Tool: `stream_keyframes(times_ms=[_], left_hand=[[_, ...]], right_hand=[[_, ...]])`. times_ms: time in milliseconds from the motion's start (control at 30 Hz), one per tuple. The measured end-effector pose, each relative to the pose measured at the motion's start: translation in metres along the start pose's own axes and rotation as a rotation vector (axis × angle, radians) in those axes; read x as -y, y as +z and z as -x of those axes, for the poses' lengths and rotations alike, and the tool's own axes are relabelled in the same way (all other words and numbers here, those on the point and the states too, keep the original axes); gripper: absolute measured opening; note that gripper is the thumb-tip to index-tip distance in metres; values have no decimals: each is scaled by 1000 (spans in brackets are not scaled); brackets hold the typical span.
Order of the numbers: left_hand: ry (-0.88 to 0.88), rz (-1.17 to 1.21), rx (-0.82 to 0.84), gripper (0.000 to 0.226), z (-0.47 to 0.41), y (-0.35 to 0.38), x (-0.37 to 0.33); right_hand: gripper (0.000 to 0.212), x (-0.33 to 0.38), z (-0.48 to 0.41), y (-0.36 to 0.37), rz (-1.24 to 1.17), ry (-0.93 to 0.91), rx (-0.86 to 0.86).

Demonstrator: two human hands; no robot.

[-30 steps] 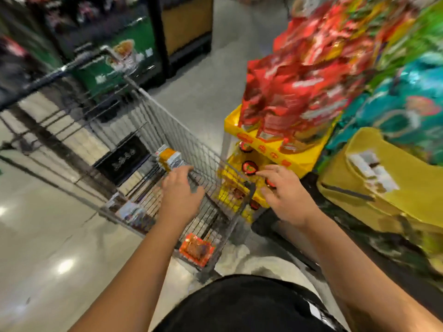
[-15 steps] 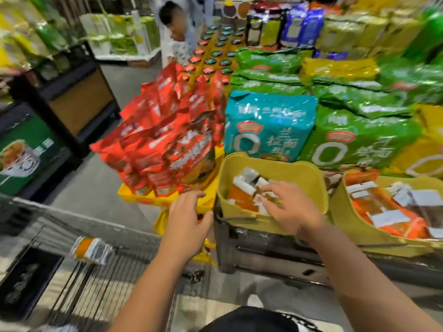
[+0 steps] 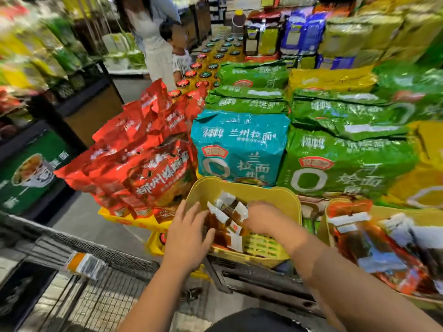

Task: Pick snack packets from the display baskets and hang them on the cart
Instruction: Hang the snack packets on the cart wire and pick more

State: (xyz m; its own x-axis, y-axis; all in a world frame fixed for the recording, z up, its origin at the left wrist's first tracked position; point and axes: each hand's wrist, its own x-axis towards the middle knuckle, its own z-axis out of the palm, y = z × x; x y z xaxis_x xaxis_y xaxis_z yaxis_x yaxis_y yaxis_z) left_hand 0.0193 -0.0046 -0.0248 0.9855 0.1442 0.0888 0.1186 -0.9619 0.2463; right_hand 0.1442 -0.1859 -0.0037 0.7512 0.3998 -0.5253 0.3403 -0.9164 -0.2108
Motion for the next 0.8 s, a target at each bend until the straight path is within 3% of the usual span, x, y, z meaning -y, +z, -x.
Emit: stream_keyframes(times_ms=[100, 267, 467, 567, 633, 700, 800], left_hand=[[-11, 10, -6, 57, -1, 3, 0], [-2, 67, 32, 45, 1, 6, 5], [-76, 265, 36, 44, -5, 4, 3], [-97, 436, 35, 58, -7, -12, 5], [-107, 526, -32, 64, -11, -26, 7], [-68, 606, -57, 59, -16, -42, 5], [3, 823, 51, 61, -24, -61, -9]], right_hand=[[19, 3, -12, 0, 9, 64, -17], [53, -1, -18, 1, -76, 131, 47], [12, -5, -22, 1, -37, 54, 18], [1, -18, 4, -12, -336, -39, -209], [9, -23, 26, -31, -522, -124, -303], [7, -15, 45, -51, -736, -215, -296], [9, 12, 59, -65, -1079, -373, -173]])
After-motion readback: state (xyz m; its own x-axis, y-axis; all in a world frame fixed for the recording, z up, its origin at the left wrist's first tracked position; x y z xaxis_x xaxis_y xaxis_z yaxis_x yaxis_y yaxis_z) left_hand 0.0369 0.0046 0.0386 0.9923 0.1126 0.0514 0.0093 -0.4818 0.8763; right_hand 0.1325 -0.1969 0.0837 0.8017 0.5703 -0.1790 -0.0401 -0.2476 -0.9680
